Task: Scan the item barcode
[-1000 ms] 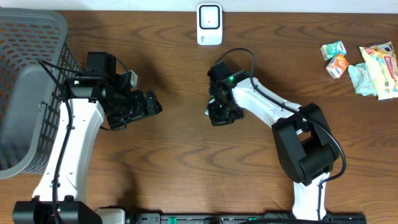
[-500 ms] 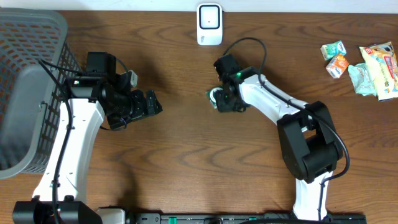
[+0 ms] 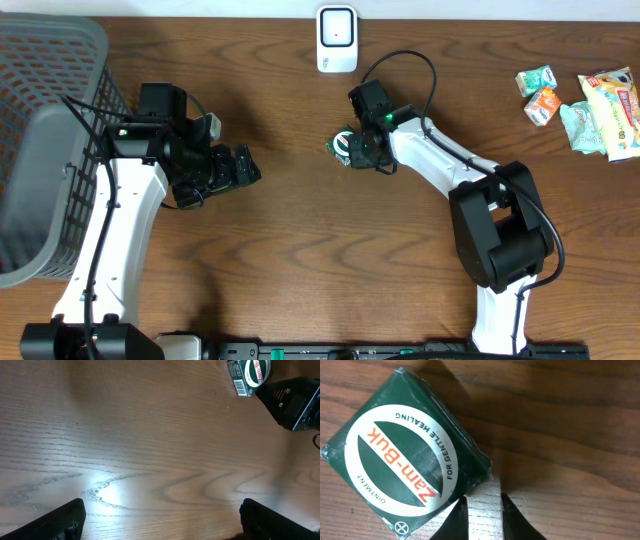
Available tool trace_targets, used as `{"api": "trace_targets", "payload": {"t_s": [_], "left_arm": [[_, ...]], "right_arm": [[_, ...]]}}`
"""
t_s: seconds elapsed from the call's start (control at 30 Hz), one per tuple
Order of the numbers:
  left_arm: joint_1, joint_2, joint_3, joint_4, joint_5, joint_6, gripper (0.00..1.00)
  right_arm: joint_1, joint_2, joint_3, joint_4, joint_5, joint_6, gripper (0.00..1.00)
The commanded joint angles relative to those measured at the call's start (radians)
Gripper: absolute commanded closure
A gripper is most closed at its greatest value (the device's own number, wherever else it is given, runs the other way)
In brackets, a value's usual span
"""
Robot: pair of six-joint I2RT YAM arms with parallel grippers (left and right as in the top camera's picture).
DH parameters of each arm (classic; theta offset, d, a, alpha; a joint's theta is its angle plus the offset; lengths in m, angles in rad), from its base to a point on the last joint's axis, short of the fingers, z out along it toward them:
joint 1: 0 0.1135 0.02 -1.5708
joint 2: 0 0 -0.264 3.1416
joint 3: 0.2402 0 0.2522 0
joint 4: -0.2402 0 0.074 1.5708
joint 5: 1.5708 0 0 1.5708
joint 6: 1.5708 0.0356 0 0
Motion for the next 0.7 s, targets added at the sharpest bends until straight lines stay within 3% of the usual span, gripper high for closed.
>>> {"api": "trace_targets", "payload": {"t_s": [0.0,0.3,0.53,0.67], "left_arm": [[-0.002,0.007,-0.002,-0.002,0.005,0.013,0.02],[-0.002,0.007,-0.002,-0.002,0.005,0.013,0.02],[-0.002,0.007,-0.002,-0.002,0.005,0.013,0.02],[-0.002,0.007,-0.002,-0.002,0.005,0.013,0.02]], "right_arm": [[-0.004,-0.013,0.017,-0.013,0.001,-0.005,0.82],[-0.001,-0.111,0.062,-0.038,-0.048,-0.004,0.91],[0.019,-0.153,0.063,0.105,-0.111,-0.003,0.75],[0.036,-0.125,0.063,0.155,-0.111,-0.003,0.71]]}}
